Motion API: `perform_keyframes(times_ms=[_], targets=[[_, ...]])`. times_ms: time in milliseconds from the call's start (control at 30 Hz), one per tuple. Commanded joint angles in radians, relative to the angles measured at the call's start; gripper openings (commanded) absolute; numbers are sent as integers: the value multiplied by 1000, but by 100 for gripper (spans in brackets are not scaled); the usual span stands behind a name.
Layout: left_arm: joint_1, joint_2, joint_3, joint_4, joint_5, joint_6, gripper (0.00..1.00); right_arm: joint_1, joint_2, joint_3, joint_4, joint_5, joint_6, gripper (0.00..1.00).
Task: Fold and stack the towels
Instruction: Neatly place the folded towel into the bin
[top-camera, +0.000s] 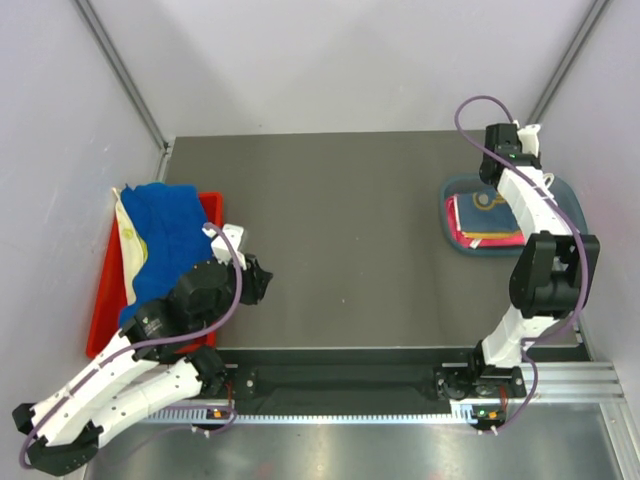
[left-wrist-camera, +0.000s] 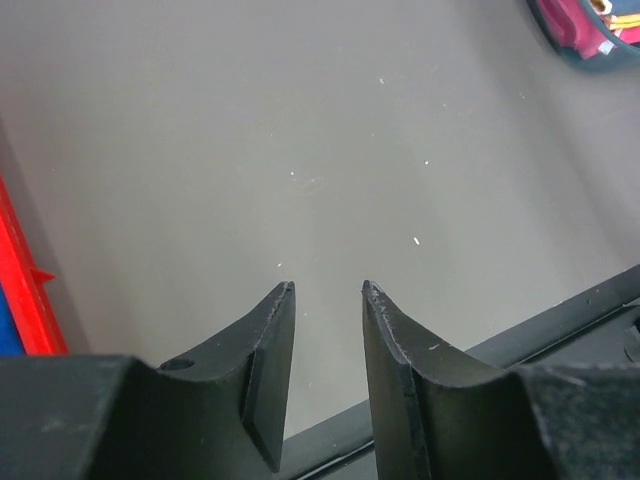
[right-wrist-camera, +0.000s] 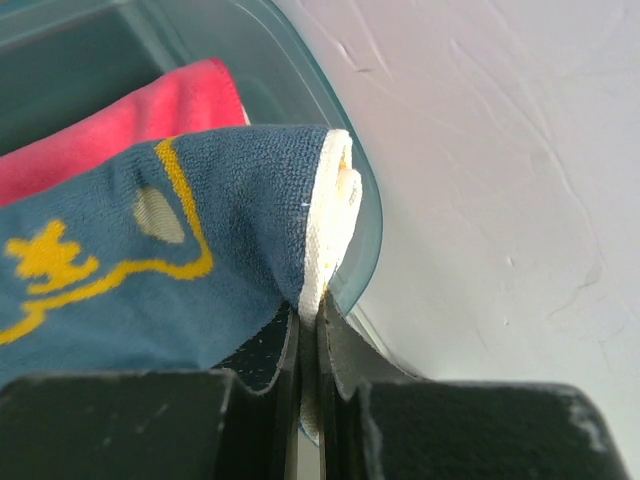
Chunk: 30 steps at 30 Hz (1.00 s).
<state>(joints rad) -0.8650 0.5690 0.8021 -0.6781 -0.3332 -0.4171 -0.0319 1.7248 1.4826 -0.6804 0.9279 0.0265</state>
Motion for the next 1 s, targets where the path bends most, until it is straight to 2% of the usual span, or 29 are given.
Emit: perform_keyframes(times_ms=[0, 100, 133, 167, 233, 267, 333, 367, 400, 467, 700, 833, 967], targets=[[-17, -18, -1, 5, -30, -8, 39, -23, 25, 53, 36, 34, -14, 0], [-28, -21, -1, 6, -35, -9, 39, -36, 59, 54, 41, -3, 4, 2], [-28, -23, -3, 5, -36, -9, 39, -37, 80, 56, 32, -11, 15, 7], [-29, -23, -3, 5, -38, -11, 39, -39, 90, 57, 21, -26, 27, 24], [-31, -24, -1, 5, -40, -11, 39, -39, 107, 61, 5, -38, 78, 43], [-32, -24, -1, 3, -43, -12, 39, -39, 105, 58, 5, -69, 102, 60], [-34, -26, -3, 5, -44, -12, 39, -39, 102, 65, -2, -89, 121, 73], [-34, -26, -3, 2, -46, -12, 39, -39, 101, 74, -11, -92, 127, 83], [-37, -24, -3, 2, -52, -14, 39, -39, 102, 87, -39, -95, 148, 87], [-39, -26, -4, 0, -53, -14, 39, -37, 84, 111, -53, -104, 162, 92], [-40, -9, -1, 0, -59, -14, 39, -13, -60, 67, -47, -216, 237, 97], [-42, -1, -1, -3, -72, -15, 40, 24, -184, -69, 36, -345, 277, 98], [-42, 19, -1, -1, -72, -15, 40, 139, -316, -203, 142, -408, 303, 100]])
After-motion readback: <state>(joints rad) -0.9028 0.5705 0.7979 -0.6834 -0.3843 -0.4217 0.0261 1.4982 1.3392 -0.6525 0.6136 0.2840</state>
